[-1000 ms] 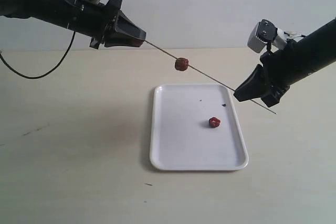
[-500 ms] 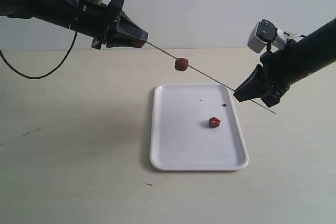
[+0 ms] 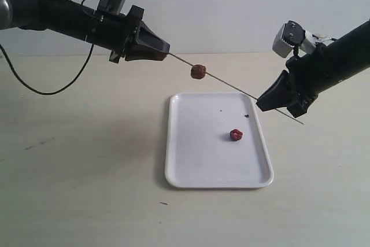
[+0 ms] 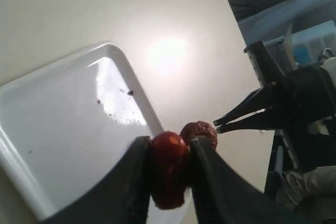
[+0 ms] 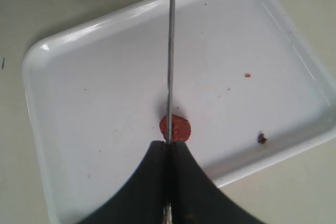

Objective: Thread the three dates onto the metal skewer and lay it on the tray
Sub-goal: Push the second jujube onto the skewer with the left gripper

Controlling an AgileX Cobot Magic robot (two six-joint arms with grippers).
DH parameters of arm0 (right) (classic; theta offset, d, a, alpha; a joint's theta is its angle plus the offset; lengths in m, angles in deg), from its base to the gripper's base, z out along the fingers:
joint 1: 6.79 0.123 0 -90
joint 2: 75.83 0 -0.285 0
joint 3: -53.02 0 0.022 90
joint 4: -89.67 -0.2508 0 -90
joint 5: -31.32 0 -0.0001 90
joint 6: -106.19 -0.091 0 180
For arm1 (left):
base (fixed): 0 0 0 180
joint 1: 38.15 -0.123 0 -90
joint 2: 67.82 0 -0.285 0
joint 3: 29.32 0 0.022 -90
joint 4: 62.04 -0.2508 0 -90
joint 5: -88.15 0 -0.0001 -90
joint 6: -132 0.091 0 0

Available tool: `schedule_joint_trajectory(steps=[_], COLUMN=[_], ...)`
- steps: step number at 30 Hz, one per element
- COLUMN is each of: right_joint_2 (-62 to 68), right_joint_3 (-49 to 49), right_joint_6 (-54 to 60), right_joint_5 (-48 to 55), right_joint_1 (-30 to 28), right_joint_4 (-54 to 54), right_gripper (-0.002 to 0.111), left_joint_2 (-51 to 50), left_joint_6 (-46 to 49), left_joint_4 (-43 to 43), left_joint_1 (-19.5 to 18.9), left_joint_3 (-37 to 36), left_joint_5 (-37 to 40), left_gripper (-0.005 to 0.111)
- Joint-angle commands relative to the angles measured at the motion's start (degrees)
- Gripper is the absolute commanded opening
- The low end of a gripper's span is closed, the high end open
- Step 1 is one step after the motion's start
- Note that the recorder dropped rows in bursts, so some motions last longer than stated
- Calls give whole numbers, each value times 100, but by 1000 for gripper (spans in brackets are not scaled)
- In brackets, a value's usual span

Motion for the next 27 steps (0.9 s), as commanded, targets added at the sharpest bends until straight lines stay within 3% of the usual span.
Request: schedule_joint_trajectory(steps=[1,27], right_joint_2=[-34,-34], right_joint_3=[-13,-13], right_joint_6=[61,89], right_joint_5=[46,-80], right_joint_1=[8,8], right_joint_4=[-202,-831], right_gripper=[0,0], left_joint_2=[24,24], left_joint_6=[295,407], left_joint_4=[631,549], left_joint_1=[109,631], left_joint_3=[-6,-6], left_joint_5=[3,3], left_gripper=[27,27])
